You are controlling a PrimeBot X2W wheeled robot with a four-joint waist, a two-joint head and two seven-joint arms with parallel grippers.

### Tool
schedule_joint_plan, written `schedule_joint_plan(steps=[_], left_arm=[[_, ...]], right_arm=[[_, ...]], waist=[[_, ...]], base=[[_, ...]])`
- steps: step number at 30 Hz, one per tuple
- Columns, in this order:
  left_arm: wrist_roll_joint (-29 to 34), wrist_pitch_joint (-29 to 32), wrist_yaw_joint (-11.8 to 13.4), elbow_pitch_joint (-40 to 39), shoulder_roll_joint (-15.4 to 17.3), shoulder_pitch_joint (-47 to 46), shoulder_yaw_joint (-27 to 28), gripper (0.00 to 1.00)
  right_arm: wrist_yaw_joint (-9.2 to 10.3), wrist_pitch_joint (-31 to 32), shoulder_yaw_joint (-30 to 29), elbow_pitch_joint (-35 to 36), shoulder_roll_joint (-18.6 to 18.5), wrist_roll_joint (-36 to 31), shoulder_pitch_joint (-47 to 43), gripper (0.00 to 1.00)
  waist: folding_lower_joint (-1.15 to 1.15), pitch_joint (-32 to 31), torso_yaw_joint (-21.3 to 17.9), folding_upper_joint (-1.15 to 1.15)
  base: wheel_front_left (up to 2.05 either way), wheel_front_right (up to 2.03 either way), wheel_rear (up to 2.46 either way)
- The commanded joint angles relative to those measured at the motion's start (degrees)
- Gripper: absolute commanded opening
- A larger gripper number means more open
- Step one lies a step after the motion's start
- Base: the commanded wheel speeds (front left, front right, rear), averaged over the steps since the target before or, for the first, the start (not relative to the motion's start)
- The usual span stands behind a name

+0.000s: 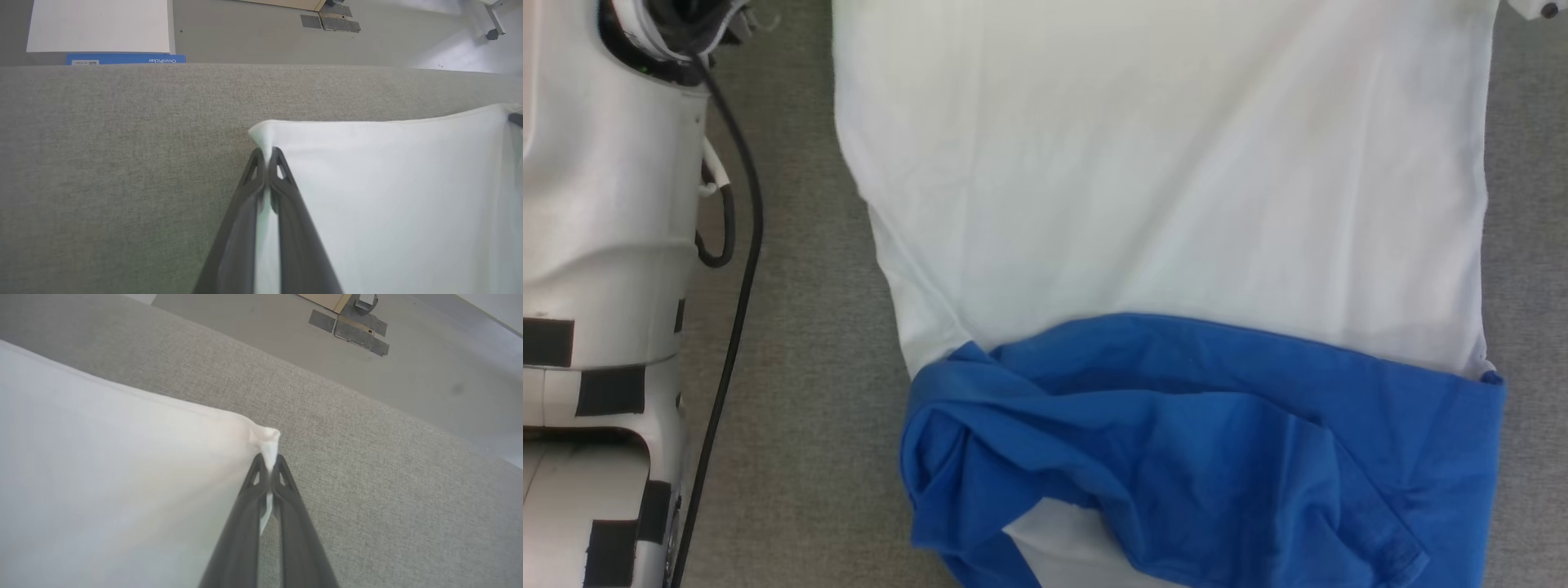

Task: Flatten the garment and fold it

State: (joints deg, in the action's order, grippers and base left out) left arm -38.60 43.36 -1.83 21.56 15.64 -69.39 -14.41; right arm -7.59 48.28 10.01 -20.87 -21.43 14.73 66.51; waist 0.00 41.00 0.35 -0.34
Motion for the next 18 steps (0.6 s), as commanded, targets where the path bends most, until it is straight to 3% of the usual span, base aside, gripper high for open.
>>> schedule_joint_plan(steps=[1, 10, 18], left_arm=[[-0.7, -2.1, -1.1, -0.3, 0.0, 0.5, 0.7, 0.0], [-3.5, -8.2, -3.9, 0.3, 0.2, 4.5, 1.9, 0.0], [-8.1, -10.1, -5.2, -3.8, 0.6, 16.0, 0.9, 0.0]], right_arm=[[0.1, -1.5, -0.7, -0.2, -0.5, 0.3, -1.1, 0.0], [0.1, -6.9, -2.9, -1.6, -1.3, 1.1, -4.7, 0.0], [0.1, -9.8, -3.1, 1.6, -2.5, 5.9, -16.0, 0.0]], waist=[[0.0, -3.8, 0.8, 0.34], [0.0, -14.3, 2.1, 0.34], [0.0, -25.0, 2.9, 0.34]], base=[[0.0, 0.0, 0.0], [0.0, 0.0, 0.0], [0.0, 0.0, 0.0]])
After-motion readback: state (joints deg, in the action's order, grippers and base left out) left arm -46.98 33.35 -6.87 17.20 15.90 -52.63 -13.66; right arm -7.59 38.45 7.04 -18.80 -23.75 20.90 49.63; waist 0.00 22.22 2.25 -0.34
